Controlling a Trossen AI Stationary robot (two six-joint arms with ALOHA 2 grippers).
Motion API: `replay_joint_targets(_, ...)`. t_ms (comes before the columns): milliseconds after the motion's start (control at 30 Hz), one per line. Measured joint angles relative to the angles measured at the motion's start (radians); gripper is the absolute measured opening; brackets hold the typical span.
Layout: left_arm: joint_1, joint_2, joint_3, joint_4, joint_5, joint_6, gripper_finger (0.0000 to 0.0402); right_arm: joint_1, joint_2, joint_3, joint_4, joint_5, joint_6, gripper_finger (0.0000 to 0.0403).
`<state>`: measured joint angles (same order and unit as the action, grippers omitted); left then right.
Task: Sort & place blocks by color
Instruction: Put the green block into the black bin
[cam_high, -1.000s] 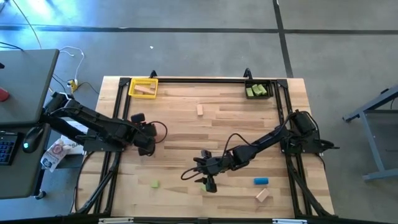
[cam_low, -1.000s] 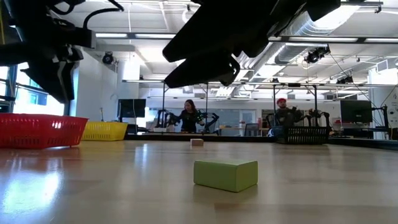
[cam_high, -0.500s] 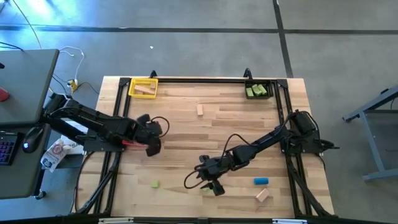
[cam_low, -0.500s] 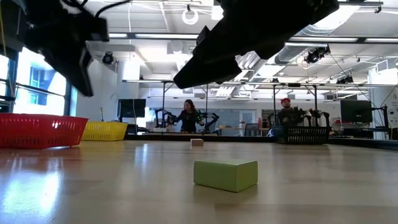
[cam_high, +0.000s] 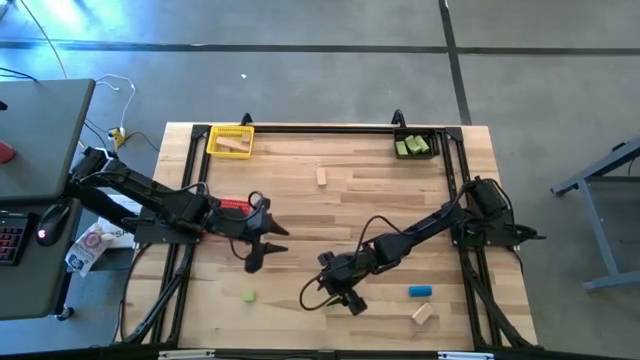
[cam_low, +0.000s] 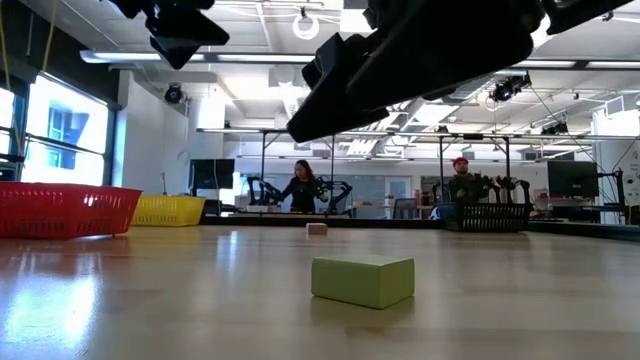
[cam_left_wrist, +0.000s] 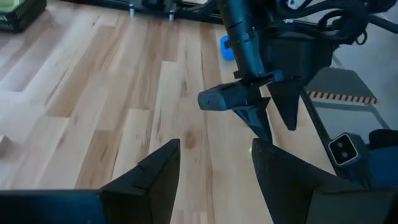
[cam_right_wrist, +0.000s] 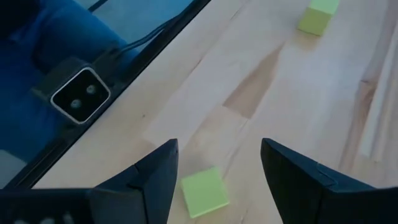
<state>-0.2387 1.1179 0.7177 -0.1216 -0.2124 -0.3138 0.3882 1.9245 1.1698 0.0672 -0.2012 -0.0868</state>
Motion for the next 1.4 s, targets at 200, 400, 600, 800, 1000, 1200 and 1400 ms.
replay_joint_targets(200,0.001,0.000,0.000,-0.008,-0.001,-0.023,0.0184,0.000,0.038,0.000,-0.002,-0.003,-0.008,0.0215)
replay_joint_targets(400,0.000,0.000,0.000,-0.008,-0.001,-0.023,0.0184,0.000,0.084,0.000,0.024,-0.021,-0.001,0.0215)
replay_joint_targets(600,0.000,0.000,0.000,-0.017,-0.001,-0.023,0.0184,0.014,0.090,0.000,0.026,-0.035,-0.006,0.0215)
replay_joint_targets(800,0.000,0.000,0.000,-0.016,-0.001,-0.023,0.0184,0.042,0.120,0.000,0.022,0.019,-0.045,0.0215)
replay_joint_targets(1000,0.000,0.000,0.000,-0.016,-0.002,-0.023,0.0184,0.053,0.148,0.000,0.032,0.074,-0.045,0.0215)
replay_joint_targets(1200,0.000,0.000,0.000,-0.016,-0.003,-0.023,0.0184,0.053,0.149,0.000,0.025,0.075,-0.005,0.0197)
replay_joint_targets(1400,0.000,0.000,0.000,-0.020,-0.003,-0.023,0.0184,0.053,0.146,0.002,0.002,0.077,0.063,0.0108)
